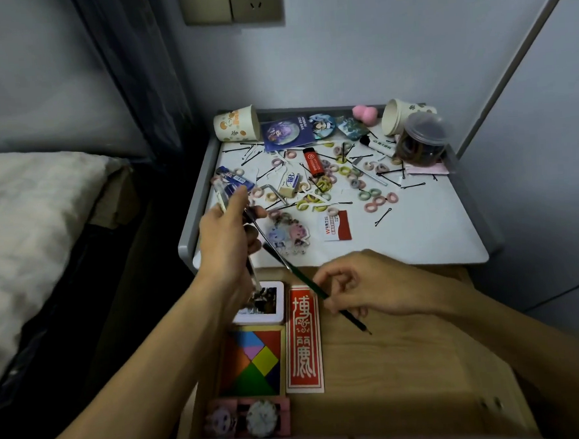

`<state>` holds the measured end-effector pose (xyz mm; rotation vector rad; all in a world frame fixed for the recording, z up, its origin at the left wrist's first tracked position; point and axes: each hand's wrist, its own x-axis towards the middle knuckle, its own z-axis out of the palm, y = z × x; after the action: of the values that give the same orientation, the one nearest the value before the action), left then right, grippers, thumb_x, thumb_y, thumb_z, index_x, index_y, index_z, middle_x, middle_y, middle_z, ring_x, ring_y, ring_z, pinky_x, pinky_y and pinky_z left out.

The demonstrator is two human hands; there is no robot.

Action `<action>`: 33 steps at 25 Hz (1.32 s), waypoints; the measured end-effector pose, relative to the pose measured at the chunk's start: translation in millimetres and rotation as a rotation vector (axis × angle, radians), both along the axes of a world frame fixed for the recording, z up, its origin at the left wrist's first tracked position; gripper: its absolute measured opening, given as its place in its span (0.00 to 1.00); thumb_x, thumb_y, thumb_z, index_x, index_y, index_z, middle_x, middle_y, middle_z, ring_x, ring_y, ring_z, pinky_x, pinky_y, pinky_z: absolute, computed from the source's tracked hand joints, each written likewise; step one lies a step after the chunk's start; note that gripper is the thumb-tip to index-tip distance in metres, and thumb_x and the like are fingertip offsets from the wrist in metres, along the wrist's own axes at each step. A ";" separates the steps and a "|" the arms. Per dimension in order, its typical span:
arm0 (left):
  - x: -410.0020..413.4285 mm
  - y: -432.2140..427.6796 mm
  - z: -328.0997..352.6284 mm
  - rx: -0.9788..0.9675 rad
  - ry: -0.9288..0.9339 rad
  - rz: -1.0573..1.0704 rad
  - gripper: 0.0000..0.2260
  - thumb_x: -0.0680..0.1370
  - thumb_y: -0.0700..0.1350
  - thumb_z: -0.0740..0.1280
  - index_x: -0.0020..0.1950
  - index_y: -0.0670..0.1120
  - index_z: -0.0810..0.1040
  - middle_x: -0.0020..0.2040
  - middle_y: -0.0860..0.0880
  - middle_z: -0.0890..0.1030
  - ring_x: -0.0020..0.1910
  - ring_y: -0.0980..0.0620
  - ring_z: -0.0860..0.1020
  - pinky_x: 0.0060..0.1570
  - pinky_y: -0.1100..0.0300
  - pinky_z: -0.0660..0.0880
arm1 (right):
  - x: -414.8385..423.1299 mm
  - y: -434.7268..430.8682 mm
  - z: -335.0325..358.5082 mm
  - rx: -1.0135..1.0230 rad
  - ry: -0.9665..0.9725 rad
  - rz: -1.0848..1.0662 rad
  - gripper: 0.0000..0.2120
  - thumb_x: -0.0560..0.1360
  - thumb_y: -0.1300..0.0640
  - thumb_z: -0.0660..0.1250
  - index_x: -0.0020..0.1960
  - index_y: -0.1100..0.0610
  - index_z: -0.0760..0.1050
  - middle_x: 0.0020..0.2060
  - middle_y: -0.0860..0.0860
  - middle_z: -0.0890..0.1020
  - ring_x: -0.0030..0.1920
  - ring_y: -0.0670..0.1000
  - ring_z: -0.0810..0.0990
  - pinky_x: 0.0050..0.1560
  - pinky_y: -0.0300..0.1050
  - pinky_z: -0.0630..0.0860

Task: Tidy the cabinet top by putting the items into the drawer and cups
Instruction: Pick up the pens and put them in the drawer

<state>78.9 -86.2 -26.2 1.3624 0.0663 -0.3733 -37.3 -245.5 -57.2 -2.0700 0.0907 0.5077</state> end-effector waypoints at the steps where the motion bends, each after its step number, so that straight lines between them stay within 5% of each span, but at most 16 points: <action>1: 1.4 4.5 -0.3 0.013 -0.005 0.003 0.08 0.82 0.49 0.63 0.46 0.47 0.74 0.32 0.51 0.76 0.26 0.56 0.60 0.28 0.62 0.58 | -5.9 0.8 -3.2 -0.078 0.065 0.081 0.09 0.76 0.58 0.69 0.55 0.51 0.78 0.39 0.51 0.84 0.34 0.46 0.80 0.37 0.41 0.78; 6: -8.1 22.6 2.4 0.095 0.092 -0.123 0.11 0.81 0.52 0.63 0.47 0.46 0.78 0.30 0.52 0.74 0.28 0.55 0.62 0.29 0.61 0.59 | -22.8 20.2 -32.9 -0.174 0.306 0.214 0.02 0.79 0.59 0.65 0.50 0.55 0.76 0.40 0.57 0.84 0.31 0.45 0.79 0.35 0.39 0.77; 10: -13.0 40.1 16.3 0.166 0.117 -0.241 0.13 0.81 0.54 0.63 0.45 0.45 0.77 0.27 0.53 0.72 0.27 0.55 0.67 0.29 0.61 0.62 | -26.5 33.7 -61.8 -0.015 0.359 0.014 0.05 0.80 0.57 0.64 0.46 0.55 0.76 0.37 0.52 0.82 0.29 0.45 0.79 0.30 0.36 0.77; 14: -19.0 64.0 9.4 -0.042 0.261 -0.128 0.11 0.81 0.51 0.63 0.46 0.44 0.73 0.29 0.51 0.71 0.27 0.53 0.73 0.27 0.61 0.70 | -24.2 53.8 -80.5 0.001 0.420 -0.204 0.03 0.80 0.60 0.63 0.48 0.58 0.74 0.39 0.54 0.82 0.31 0.46 0.80 0.30 0.34 0.76; 21: -6.1 68.0 -12.2 -0.141 0.330 -0.061 0.11 0.83 0.50 0.59 0.48 0.44 0.73 0.32 0.52 0.71 0.20 0.59 0.61 0.19 0.67 0.58 | 18.6 83.9 -113.4 -0.125 0.378 -0.372 0.12 0.78 0.64 0.66 0.60 0.66 0.69 0.34 0.58 0.80 0.27 0.48 0.80 0.29 0.39 0.80; 24: 2.0 67.5 -12.3 -0.162 0.358 -0.083 0.18 0.83 0.56 0.55 0.51 0.44 0.75 0.32 0.51 0.71 0.21 0.58 0.61 0.19 0.66 0.58 | 26.1 94.6 -123.6 -0.186 0.319 -0.366 0.02 0.79 0.64 0.64 0.50 0.64 0.73 0.38 0.63 0.83 0.35 0.56 0.85 0.40 0.51 0.84; 26: 3.2 66.3 -15.1 -0.180 0.380 -0.080 0.21 0.83 0.57 0.53 0.54 0.43 0.77 0.32 0.51 0.71 0.22 0.57 0.61 0.20 0.65 0.57 | 27.8 94.9 -125.7 -0.218 0.273 -0.373 0.07 0.79 0.65 0.64 0.42 0.63 0.74 0.38 0.64 0.84 0.35 0.57 0.85 0.42 0.54 0.83; 29: 1.9 65.8 -18.7 -0.206 0.400 -0.067 0.19 0.83 0.51 0.52 0.57 0.42 0.78 0.32 0.51 0.71 0.23 0.57 0.62 0.23 0.64 0.58 | 27.3 93.4 -125.1 -0.254 0.246 -0.343 0.09 0.78 0.63 0.67 0.40 0.65 0.75 0.31 0.60 0.82 0.26 0.51 0.81 0.38 0.51 0.83; 33: -0.7 63.0 -20.9 -0.240 0.401 -0.043 0.15 0.82 0.47 0.54 0.56 0.41 0.78 0.34 0.49 0.71 0.27 0.55 0.66 0.28 0.63 0.64 | 21.9 86.6 -108.7 -0.295 0.229 -0.285 0.11 0.78 0.57 0.67 0.43 0.65 0.78 0.30 0.57 0.82 0.27 0.49 0.81 0.29 0.40 0.79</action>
<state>78.2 -23.3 -47.1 1.0381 0.3144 -0.6663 -15.4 -158.9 -165.9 -2.2258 0.6191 0.5773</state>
